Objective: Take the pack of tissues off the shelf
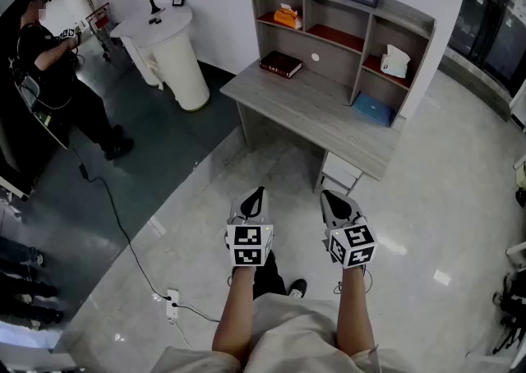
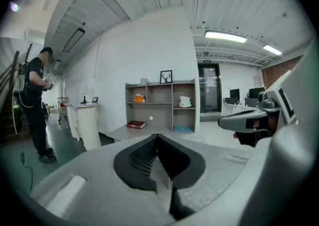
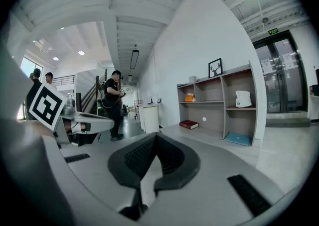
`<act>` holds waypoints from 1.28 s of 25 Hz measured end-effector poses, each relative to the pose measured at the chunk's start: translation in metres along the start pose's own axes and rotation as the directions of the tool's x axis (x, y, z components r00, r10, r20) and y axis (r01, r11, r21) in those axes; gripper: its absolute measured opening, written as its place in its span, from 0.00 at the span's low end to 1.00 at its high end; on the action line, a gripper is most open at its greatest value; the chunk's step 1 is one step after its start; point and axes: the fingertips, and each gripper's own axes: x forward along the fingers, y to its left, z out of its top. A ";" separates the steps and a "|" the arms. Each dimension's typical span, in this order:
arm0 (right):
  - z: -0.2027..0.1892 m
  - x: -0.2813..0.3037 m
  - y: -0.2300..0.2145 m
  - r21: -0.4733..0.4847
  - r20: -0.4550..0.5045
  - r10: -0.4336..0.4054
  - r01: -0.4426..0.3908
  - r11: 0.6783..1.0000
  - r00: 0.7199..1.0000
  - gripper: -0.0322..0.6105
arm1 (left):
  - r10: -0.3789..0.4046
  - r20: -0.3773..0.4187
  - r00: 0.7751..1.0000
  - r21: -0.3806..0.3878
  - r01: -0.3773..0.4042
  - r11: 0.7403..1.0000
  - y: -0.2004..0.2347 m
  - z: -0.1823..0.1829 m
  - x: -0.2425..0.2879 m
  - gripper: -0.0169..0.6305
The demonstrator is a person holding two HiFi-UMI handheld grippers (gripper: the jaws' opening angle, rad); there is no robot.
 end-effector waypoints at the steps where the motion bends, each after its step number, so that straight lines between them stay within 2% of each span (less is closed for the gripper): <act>1: 0.001 -0.002 -0.002 -0.012 -0.002 -0.012 0.012 1.000 1.000 0.07 | 0.000 0.016 1.000 0.002 0.000 1.000 0.000 0.005 -0.002 0.04; 6: 0.005 -0.007 -0.013 -0.020 0.006 -0.054 0.055 0.998 0.998 0.07 | 0.005 0.038 0.999 0.025 -0.005 1.000 0.006 0.022 -0.005 0.04; 11: -0.002 0.008 -0.023 -0.005 -0.008 -0.053 0.053 0.999 0.999 0.07 | 0.005 0.023 1.000 0.021 -0.005 1.000 0.007 0.017 0.004 0.04; 16: 0.010 0.024 -0.033 0.038 0.036 -0.055 0.054 0.998 0.998 0.07 | -0.011 0.000 1.000 0.026 0.011 1.000 0.013 0.010 0.014 0.04; 20: 0.006 0.045 -0.033 0.034 0.021 -0.034 0.033 0.999 0.999 0.07 | 0.044 -0.024 0.999 -0.014 -0.044 0.999 0.037 0.003 0.025 0.04; 25: 0.000 0.079 -0.048 0.006 -0.036 -0.037 0.037 0.999 0.999 0.07 | 0.029 -0.012 0.999 -0.042 -0.030 0.999 0.051 0.010 0.061 0.04; 32: 0.020 0.132 -0.075 0.021 -0.065 -0.056 0.057 0.998 0.996 0.07 | -0.028 0.011 1.000 -0.045 0.028 0.999 0.075 0.042 0.125 0.04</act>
